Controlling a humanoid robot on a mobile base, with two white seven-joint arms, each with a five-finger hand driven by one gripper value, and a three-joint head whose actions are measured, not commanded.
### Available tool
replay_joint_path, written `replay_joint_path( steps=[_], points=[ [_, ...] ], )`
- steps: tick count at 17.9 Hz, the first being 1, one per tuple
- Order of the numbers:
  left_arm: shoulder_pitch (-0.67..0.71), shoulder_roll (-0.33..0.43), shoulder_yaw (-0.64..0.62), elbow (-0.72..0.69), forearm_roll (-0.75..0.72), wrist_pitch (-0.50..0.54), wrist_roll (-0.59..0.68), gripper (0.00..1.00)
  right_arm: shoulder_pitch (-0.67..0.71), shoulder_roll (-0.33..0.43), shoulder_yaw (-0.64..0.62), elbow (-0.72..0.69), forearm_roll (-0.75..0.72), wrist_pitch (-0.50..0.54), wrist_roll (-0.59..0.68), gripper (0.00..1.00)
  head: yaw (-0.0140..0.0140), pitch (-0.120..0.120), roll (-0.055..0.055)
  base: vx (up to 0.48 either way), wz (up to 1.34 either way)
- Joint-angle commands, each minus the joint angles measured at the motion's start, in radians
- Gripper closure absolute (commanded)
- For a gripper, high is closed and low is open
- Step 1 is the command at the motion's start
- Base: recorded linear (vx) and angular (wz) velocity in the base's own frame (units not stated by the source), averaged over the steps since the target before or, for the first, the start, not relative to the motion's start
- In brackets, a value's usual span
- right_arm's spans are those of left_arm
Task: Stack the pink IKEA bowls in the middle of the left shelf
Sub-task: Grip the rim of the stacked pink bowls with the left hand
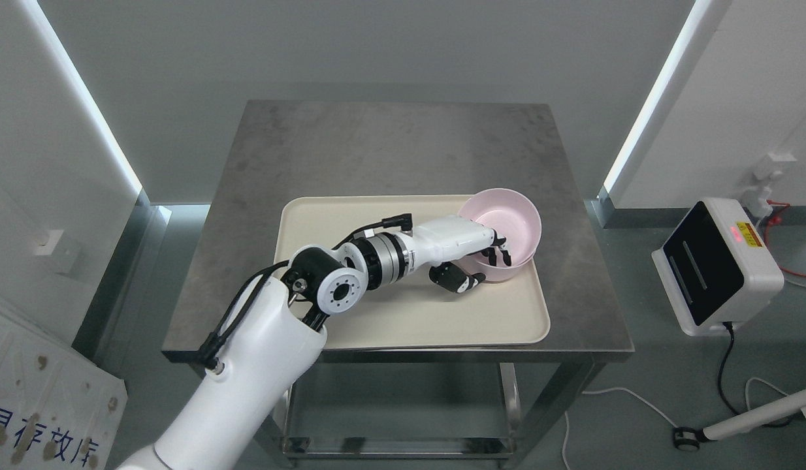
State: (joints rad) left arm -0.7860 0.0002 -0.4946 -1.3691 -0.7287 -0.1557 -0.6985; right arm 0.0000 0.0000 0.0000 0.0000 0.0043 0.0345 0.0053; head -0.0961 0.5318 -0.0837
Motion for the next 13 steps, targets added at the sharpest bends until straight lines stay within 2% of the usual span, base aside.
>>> replay_joint_path(
  steps=[1, 8, 13],
  points=[
    [-0.001, 0.017, 0.168, 0.001, 0.038, -0.033, 0.008, 1.0, 0.029, -0.017, -0.012, -0.034, -0.004, 0.001, 0.001, 0.0, 0.0, 0.0, 0.0, 0.0, 0.0],
    [0.051, 0.017, 0.312, -0.042, 0.078, -0.154, 0.002, 0.99, 0.029, -0.017, -0.011, -0.034, -0.004, 0.001, 0.001, 0.0, 0.0, 0.0, 0.0, -0.001, -0.01],
    [0.146, 0.017, 0.467, -0.137, 0.193, -0.264, -0.025, 0.99, 0.029, -0.017, -0.011, -0.034, -0.004, 0.001, 0.001, 0.0, 0.0, 0.0, 0.0, 0.002, 0.01]
  ],
)
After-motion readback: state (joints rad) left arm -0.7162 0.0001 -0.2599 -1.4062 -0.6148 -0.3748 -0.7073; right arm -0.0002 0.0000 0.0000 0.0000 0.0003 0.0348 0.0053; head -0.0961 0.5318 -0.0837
